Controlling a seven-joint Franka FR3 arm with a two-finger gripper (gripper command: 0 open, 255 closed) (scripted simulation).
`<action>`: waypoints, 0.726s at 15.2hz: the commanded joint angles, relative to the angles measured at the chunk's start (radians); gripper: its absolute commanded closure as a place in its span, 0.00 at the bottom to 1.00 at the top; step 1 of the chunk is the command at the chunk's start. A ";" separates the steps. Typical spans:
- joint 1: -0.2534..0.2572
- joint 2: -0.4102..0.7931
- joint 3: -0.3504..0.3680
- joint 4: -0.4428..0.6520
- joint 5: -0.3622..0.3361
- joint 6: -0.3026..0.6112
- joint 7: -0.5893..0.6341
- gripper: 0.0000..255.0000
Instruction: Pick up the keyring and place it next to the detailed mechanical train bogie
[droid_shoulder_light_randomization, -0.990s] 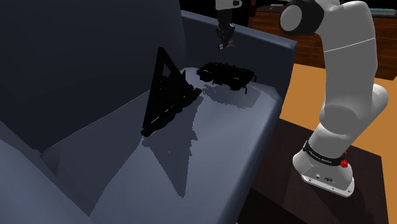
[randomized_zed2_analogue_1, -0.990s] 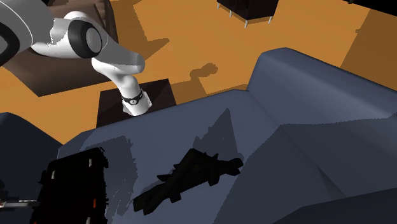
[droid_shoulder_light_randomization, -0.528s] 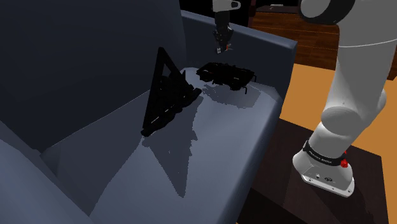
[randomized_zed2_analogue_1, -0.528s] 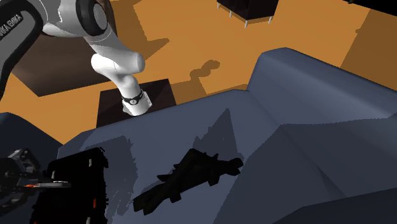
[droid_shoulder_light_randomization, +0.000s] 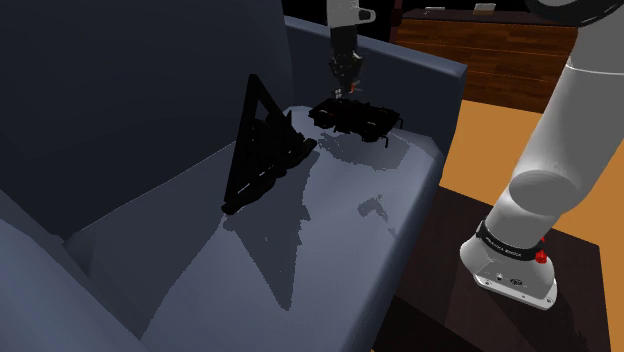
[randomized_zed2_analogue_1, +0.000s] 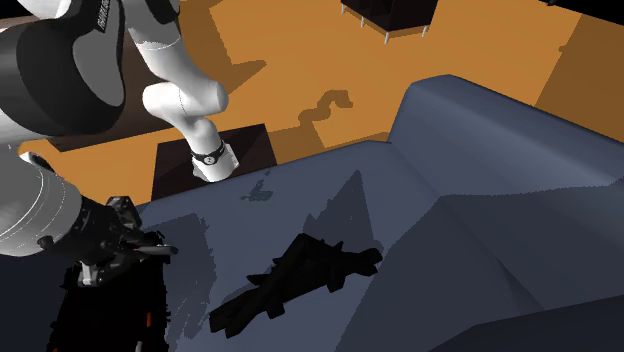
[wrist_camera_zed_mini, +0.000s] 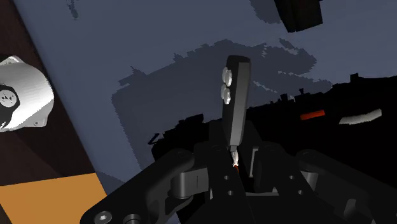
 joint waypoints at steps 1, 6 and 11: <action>0.020 -0.043 0.017 -0.065 0.007 0.025 0.035 1.00; 0.072 -0.136 0.067 -0.195 0.034 0.073 0.128 1.00; 0.109 -0.186 0.107 -0.291 0.057 0.129 0.194 1.00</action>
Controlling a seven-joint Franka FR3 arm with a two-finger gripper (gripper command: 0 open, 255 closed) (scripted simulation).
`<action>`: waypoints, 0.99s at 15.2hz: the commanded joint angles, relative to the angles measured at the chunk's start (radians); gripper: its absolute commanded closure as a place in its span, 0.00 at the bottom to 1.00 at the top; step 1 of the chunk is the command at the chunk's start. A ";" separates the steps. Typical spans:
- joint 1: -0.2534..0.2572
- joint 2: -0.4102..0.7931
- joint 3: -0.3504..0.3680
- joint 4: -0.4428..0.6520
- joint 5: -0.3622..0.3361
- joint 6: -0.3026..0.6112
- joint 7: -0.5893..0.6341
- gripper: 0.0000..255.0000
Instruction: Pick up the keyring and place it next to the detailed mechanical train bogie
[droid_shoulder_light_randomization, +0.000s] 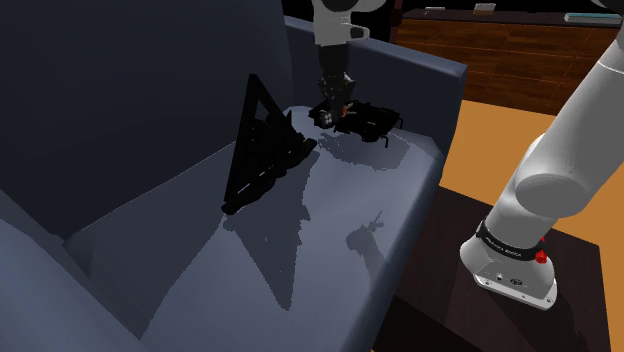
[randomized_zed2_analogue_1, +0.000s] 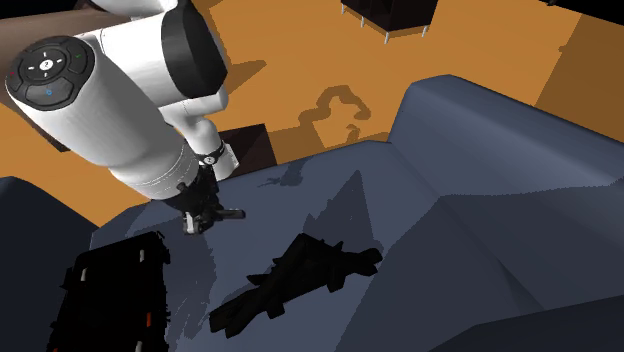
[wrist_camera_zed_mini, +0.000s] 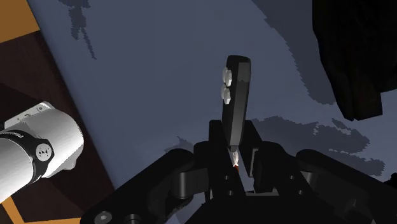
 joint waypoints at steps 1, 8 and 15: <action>0.003 -0.003 0.003 -0.029 0.002 0.027 0.003 1.00; 0.004 0.012 0.005 -0.107 0.003 0.119 -0.007 1.00; 0.006 0.037 0.008 -0.174 0.004 0.210 -0.015 1.00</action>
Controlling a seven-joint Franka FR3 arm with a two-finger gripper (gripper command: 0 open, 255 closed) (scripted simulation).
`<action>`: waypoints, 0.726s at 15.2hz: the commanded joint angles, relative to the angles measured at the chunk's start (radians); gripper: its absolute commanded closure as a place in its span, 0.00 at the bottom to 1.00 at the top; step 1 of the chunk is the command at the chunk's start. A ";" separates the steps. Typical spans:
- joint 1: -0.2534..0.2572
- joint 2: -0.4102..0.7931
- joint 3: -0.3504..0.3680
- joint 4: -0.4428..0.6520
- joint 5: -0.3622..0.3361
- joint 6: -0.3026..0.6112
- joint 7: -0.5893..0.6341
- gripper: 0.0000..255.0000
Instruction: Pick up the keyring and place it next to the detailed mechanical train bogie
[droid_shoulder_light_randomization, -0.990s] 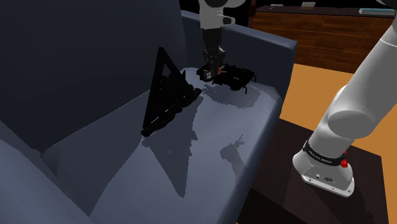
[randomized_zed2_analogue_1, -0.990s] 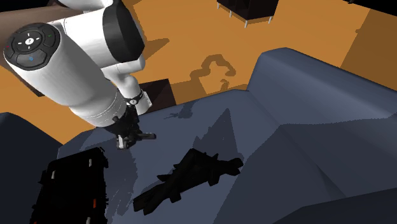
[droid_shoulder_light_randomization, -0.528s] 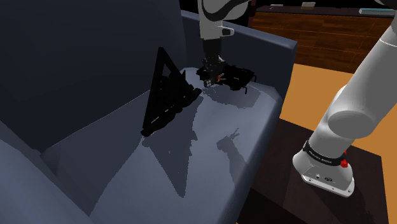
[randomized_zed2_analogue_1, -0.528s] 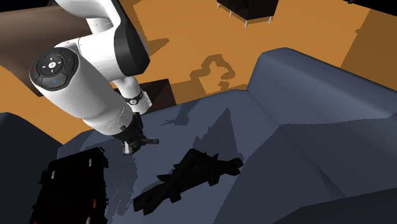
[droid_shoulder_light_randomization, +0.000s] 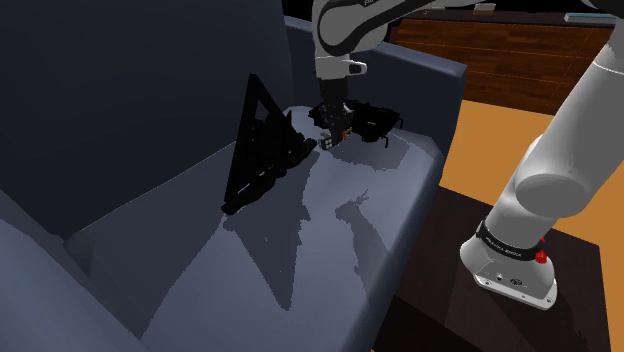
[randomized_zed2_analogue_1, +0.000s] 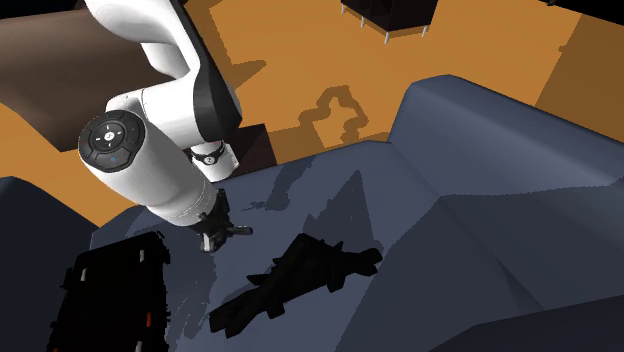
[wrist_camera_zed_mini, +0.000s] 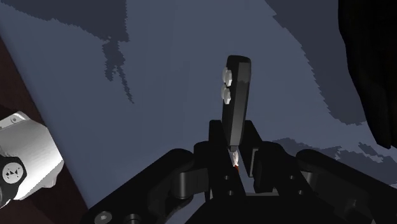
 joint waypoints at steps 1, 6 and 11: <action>0.001 0.015 0.001 -0.014 -0.001 0.029 -0.002 1.00; 0.002 0.040 0.003 -0.054 0.000 0.094 -0.007 1.00; 0.003 0.071 0.004 -0.089 -0.001 0.160 -0.013 1.00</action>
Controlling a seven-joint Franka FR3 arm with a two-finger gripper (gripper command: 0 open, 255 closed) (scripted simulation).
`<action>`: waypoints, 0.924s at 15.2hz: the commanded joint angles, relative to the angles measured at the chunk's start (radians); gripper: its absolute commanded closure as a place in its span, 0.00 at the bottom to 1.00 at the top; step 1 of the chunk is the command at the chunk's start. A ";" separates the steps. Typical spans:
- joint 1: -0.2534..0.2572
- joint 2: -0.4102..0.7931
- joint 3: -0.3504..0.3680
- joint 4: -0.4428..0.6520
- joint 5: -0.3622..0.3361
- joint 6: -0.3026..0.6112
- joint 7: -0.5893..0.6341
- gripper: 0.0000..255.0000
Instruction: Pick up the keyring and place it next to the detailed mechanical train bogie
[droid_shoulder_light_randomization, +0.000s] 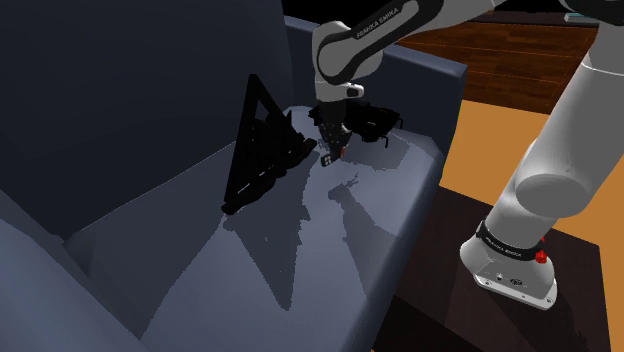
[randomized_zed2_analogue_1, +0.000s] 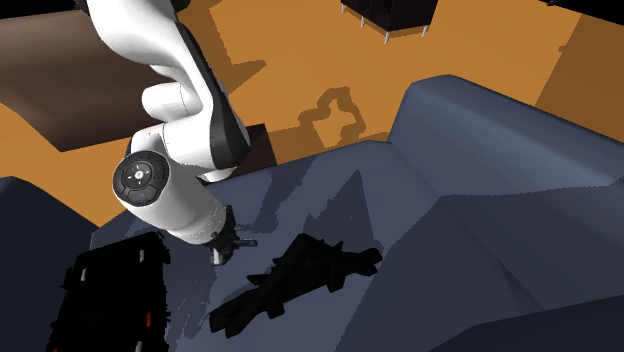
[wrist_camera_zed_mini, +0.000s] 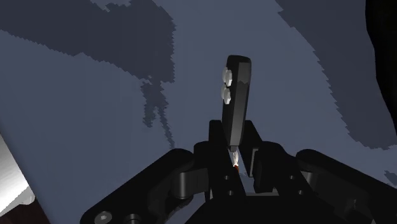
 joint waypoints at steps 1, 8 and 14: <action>0.001 0.012 0.001 -0.013 0.000 0.026 -0.002 1.00; 0.001 0.023 0.001 -0.022 0.000 0.045 -0.004 1.00; 0.001 0.023 0.001 -0.022 0.000 0.045 -0.004 0.00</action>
